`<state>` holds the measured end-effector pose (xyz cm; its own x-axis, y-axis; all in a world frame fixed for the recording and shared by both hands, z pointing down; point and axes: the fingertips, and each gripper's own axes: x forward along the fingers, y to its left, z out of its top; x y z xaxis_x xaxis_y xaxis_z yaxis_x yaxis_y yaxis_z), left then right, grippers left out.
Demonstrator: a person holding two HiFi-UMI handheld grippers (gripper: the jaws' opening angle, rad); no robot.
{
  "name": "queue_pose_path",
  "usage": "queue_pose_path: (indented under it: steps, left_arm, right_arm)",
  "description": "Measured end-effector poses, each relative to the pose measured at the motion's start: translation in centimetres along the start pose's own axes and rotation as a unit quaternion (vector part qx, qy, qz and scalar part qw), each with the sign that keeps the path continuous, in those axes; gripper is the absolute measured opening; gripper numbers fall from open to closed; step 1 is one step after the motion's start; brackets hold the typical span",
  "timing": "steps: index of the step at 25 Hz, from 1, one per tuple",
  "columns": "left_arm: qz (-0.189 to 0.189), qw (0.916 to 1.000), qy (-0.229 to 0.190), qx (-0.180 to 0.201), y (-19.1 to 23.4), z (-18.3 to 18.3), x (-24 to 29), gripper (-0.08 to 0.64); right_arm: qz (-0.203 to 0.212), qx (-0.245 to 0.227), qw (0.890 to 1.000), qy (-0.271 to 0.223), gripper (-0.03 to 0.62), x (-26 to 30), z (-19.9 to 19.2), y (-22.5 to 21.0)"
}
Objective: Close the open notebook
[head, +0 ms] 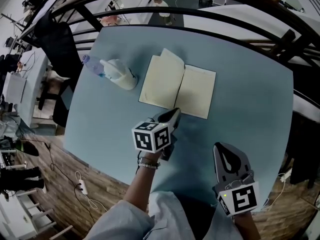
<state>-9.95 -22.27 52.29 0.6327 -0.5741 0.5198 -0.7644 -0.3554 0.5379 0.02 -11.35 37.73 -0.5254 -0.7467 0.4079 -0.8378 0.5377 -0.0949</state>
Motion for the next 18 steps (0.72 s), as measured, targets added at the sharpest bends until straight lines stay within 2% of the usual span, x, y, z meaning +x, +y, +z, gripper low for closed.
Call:
queue_pose_path:
  steps: [3, 7, 12, 15, 18]
  left_arm:
    - [0.003, 0.9999, 0.003, -0.013, 0.1, -0.4, 0.2, 0.003]
    - [0.013, 0.9981, -0.006, -0.060, 1.1, -0.6, -0.2, 0.003]
    - [0.031, 0.9924, -0.010, -0.118, 2.9, -0.9, -0.7, 0.005]
    - [0.025, 0.9893, -0.017, -0.143, 3.2, -0.8, -0.8, 0.008]
    - [0.034, 0.9855, -0.023, -0.164, 3.9, -0.8, -0.9, 0.022]
  right_arm:
    - [-0.001, 0.001, 1.000, 0.001, 0.002, -0.1, -0.2, -0.3]
    - [0.002, 0.004, 1.000, 0.002, 0.002, 0.0, -0.3, -0.4]
    - [0.008, 0.006, 1.000, 0.001, 0.002, 0.3, -0.3, -0.6]
    - [0.009, 0.008, 1.000, 0.001, 0.002, 0.4, -0.4, -0.7]
    - [0.011, 0.009, 1.000, 0.001, 0.002, 0.6, -0.4, -0.7]
